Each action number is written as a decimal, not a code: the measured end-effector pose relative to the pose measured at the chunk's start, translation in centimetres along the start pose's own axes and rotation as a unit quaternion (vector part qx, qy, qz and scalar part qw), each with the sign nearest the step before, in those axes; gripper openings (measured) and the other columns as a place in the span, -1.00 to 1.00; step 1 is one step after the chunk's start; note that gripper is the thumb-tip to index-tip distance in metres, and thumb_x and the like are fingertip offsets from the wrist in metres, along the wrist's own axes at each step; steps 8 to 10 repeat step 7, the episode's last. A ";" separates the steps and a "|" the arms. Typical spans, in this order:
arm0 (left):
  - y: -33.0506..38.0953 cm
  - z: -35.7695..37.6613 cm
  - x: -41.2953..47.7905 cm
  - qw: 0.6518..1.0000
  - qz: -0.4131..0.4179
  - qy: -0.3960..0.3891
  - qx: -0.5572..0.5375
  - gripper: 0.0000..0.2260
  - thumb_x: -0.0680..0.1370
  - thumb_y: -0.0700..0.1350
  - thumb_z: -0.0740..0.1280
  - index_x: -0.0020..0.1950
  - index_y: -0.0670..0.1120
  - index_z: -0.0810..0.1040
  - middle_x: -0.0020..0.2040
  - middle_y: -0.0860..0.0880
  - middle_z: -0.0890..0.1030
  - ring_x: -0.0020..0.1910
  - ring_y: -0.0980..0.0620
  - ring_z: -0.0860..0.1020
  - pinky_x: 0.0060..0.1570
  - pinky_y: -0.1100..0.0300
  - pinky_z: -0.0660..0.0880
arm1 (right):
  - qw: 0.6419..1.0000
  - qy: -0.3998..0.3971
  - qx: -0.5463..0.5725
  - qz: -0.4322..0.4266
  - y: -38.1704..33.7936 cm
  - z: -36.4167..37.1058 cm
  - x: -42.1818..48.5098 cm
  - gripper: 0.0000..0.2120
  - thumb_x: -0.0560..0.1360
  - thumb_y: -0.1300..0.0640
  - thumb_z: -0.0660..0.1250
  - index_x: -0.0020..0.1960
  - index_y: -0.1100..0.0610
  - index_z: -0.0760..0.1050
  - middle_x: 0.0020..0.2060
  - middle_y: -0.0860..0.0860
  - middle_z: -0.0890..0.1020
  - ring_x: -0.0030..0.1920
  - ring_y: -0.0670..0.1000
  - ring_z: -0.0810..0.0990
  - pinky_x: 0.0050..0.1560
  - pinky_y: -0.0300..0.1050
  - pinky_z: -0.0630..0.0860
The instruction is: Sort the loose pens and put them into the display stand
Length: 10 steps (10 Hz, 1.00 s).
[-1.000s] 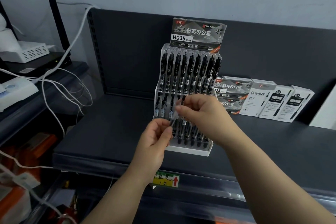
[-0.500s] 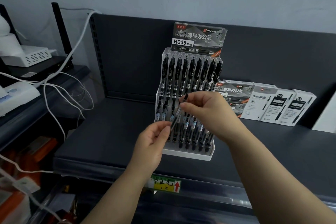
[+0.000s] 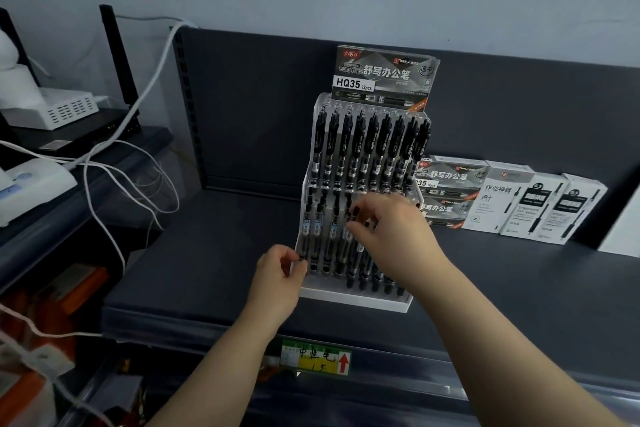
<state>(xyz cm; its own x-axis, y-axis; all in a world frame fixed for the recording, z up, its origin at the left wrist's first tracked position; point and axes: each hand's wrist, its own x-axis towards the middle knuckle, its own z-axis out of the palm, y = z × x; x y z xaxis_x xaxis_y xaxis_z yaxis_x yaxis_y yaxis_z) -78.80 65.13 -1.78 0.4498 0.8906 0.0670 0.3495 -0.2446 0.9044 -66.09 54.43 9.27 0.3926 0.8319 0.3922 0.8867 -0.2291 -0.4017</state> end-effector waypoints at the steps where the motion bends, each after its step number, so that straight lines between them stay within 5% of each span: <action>1: 0.0 -0.2 0.1 1.000 -0.006 -0.017 -0.006 -0.97 0.57 -0.09 0.27 -0.05 0.00 0.43 -0.01 -0.09 0.48 -0.20 0.08 0.43 -0.30 0.28 0.31 | 0.996 -0.019 -0.088 -0.026 -0.1 0.3 -0.2 -0.80 0.51 0.00 0.32 0.09 0.04 0.55 -0.05 -0.04 0.46 0.13 0.02 0.35 0.11 -0.19 0.29; 5: 0.3 -1.6 0.0 0.992 0.055 -0.080 0.085 -0.90 0.59 -0.01 0.22 0.02 -0.02 0.41 0.01 -0.01 0.42 -0.14 0.11 0.43 -0.25 0.31 0.34 | 0.991 -0.053 -0.121 0.034 -1.7 0.2 0.0 -0.72 0.48 -0.04 0.33 0.19 -0.05 0.52 0.00 -0.05 0.36 0.19 0.06 0.30 0.24 -0.11 0.27; 7: 0.0 -4.1 -0.9 0.979 0.136 -0.078 0.133 -0.77 0.58 -0.01 0.23 0.23 0.01 0.39 0.12 0.00 0.42 0.09 0.04 0.44 0.07 0.15 0.46 | 0.993 0.060 -0.091 0.055 -2.4 0.0 -2.8 -0.62 0.49 -0.03 0.33 0.29 0.02 0.47 0.12 0.01 0.43 0.23 0.07 0.31 0.29 -0.11 0.24; 10: 0.0 -4.1 -0.9 0.979 0.136 -0.078 0.133 -0.77 0.58 -0.01 0.23 0.23 0.01 0.39 0.12 0.00 0.42 0.09 0.04 0.44 0.07 0.15 0.46 | 0.993 0.060 -0.091 0.055 -2.4 0.0 -2.8 -0.62 0.49 -0.03 0.33 0.29 0.02 0.47 0.12 0.01 0.43 0.23 0.07 0.31 0.29 -0.11 0.24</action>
